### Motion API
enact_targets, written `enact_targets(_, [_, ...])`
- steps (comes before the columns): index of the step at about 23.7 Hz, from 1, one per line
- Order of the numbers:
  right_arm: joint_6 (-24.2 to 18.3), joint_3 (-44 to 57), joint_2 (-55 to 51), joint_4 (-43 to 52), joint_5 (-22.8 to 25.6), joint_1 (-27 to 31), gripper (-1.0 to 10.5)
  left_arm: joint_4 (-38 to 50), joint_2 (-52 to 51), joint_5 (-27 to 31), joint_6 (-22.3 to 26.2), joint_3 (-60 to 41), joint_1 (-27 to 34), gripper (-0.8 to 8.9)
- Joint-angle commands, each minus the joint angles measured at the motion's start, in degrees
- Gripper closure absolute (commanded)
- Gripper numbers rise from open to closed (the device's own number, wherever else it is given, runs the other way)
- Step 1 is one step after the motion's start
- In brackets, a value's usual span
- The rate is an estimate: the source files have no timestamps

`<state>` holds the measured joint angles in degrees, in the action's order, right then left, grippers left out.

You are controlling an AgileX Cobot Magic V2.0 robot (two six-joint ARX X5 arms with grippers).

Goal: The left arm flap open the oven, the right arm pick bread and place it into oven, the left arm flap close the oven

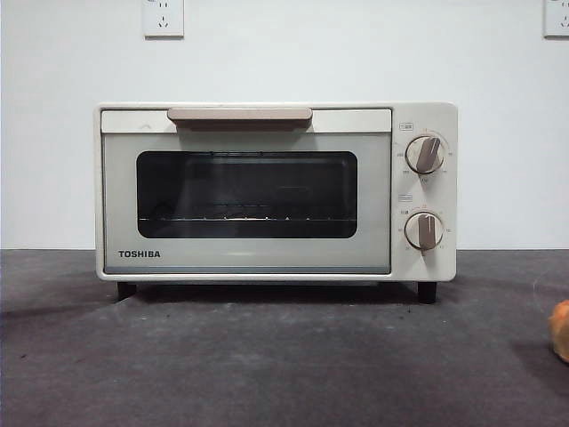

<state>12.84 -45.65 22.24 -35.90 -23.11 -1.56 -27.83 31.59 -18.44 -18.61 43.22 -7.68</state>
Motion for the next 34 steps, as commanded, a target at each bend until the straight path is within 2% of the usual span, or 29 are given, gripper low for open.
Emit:
enact_targets(1, [-5.3, -3.8, 2.9, -0.7, -3.8, -0.3, 9.4, -2.3, 3.3, -3.3, 5.9, 4.5, -2.0, 8.03])
enact_targets(6, [-6.3, -8.2, 6.8, -1.9, -12.2, -1.8, 9.4, -4.5, 6.4, -10.6, 11.6, 9.9, -5.7, 8.03])
enact_targets(9, [-6.2, -9.6, 8.1, -3.3, -16.5, -2.6, 9.4, -4.1, 6.0, -14.6, 12.6, 10.9, -7.5, 8.03])
enact_targets(16, [-6.2, -9.6, 7.9, -3.6, -16.7, -3.2, 9.4, -3.7, 5.0, -15.0, 14.4, 10.9, -8.9, 8.00])
enact_targets(19, [-6.1, -9.6, 7.9, -3.6, -14.1, -3.2, 8.8, -3.7, 5.1, -15.0, 15.2, 10.9, -8.9, 7.67])
enact_targets(23, [-6.0, -9.6, 8.0, -3.6, -12.7, -3.2, 6.4, -3.7, 5.3, -14.6, 16.4, 10.9, -8.9, 6.09])
enact_targets(25, [-6.0, -9.6, 8.0, -3.6, -12.6, -3.2, 5.2, -3.6, 5.5, -13.8, 16.7, 10.9, -8.9, 4.52])
enact_targets(28, [-5.7, -9.6, 8.0, -3.7, -12.4, -3.2, 4.8, -3.5, 5.5, -12.9, 16.7, 10.9, -8.9, 3.10])
enact_targets(34, [-5.3, -9.6, 8.0, -5.1, -12.3, -3.2, 4.8, -3.4, 5.6, -12.9, 16.7, 10.9, -8.9, 2.82])
